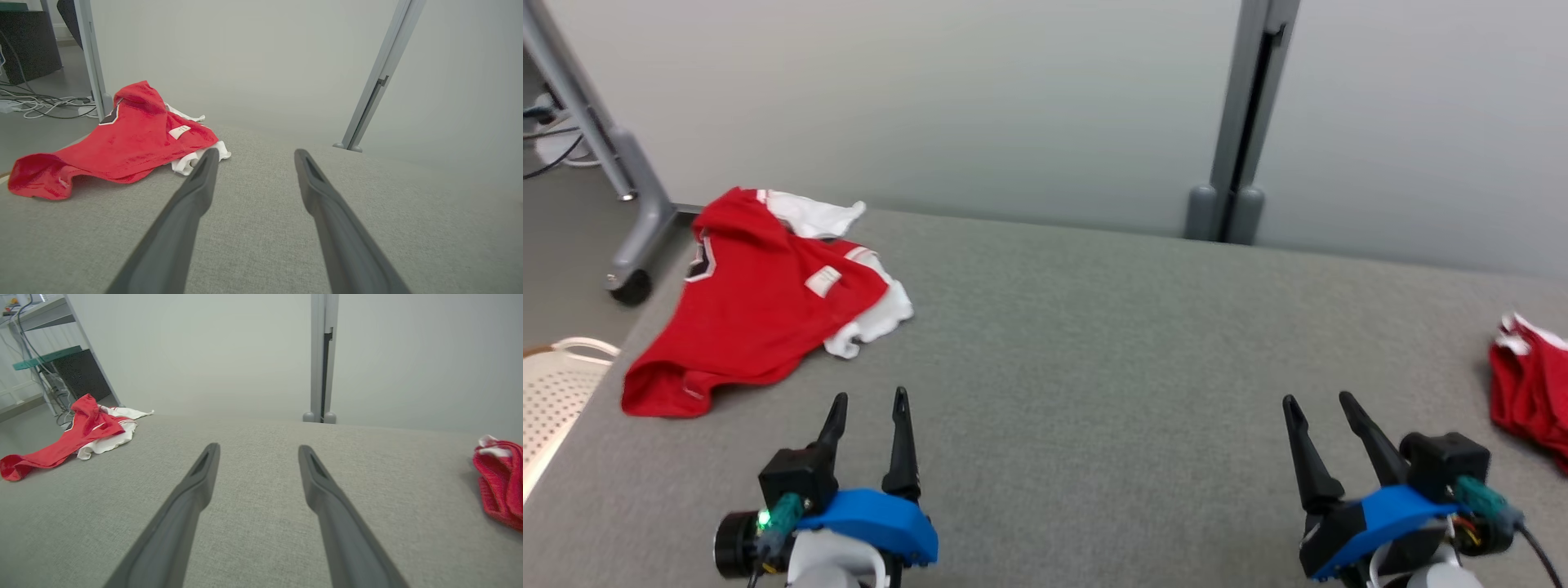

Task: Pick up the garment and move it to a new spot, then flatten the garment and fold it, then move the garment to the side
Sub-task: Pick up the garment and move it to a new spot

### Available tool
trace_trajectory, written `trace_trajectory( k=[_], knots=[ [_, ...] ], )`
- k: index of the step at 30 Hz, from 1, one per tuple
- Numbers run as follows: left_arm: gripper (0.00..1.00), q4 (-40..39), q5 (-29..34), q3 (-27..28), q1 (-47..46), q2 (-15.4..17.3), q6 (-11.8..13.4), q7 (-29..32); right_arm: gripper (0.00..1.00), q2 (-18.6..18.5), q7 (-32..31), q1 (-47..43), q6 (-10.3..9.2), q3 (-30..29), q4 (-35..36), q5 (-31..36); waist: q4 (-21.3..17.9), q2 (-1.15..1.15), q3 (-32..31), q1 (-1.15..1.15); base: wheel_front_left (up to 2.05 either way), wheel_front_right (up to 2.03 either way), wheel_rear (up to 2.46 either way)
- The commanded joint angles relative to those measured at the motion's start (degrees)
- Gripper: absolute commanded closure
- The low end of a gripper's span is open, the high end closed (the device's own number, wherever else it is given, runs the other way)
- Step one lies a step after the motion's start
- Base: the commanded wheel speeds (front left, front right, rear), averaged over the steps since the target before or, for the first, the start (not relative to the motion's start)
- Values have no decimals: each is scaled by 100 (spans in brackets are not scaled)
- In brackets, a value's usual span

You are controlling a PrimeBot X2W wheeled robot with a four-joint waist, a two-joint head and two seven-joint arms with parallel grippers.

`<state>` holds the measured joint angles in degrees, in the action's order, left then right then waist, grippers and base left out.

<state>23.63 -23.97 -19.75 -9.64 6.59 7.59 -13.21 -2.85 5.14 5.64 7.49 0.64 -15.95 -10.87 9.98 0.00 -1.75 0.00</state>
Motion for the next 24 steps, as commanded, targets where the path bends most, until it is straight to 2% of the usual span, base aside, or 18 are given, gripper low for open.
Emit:
trace_trajectory(
  k=[1,7,12,17,24],
  knots=[
    [0,-33,3,-15,-74,24,11,-20,0,-8,24,7,1,15,15,-55,295,0,161,0,0,0,0],
    [0,-56,-61,46,-106,83,20,-40,0,-11,76,102,1,90,-39,-124,1096,0,203,0,0,0,0],
    [0,-103,-80,85,-90,119,62,-45,0,-12,104,159,1,154,-95,-138,1534,0,235,0,0,0,0],
    [0,-131,-115,121,-87,150,77,-60,0,-13,131,251,1,217,-136,-177,1745,0,250,0,0,0,0],
    [0,-172,-137,147,-99,177,108,-84,0,-13,163,319,1,303,-199,-186,1774,0,273,0,0,0,0]
  ],
)
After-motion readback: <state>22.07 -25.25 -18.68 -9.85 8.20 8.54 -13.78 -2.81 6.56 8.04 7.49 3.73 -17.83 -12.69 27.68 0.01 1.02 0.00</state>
